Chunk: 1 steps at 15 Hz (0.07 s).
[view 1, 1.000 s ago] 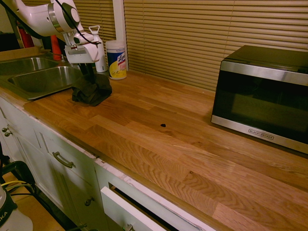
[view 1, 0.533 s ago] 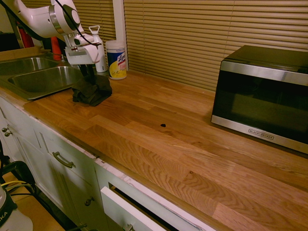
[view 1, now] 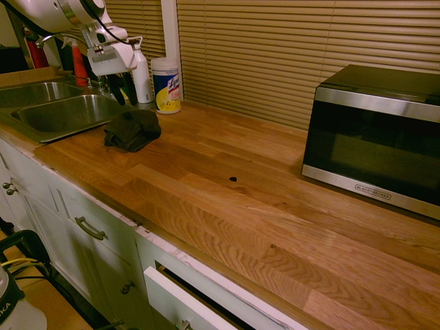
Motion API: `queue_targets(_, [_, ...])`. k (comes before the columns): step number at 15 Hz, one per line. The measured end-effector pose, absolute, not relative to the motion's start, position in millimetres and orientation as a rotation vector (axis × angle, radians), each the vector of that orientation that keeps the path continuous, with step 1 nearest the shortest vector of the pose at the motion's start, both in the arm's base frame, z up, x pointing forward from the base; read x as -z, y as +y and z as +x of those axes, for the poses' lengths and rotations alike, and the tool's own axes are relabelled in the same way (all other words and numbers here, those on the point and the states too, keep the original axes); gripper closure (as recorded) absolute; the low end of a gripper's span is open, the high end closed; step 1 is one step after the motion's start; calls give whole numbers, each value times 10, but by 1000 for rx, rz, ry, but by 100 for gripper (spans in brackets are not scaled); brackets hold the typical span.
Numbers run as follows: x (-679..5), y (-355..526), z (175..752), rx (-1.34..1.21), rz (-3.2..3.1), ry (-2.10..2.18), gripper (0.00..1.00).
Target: Clear the spill
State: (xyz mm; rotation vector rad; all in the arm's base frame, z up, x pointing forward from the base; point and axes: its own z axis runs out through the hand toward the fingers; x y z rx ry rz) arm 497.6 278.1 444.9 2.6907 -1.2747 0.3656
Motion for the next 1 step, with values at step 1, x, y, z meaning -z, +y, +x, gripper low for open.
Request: queue_targets(1, [-4557, 2773, 4932, -382, 2689, -1283, 0])
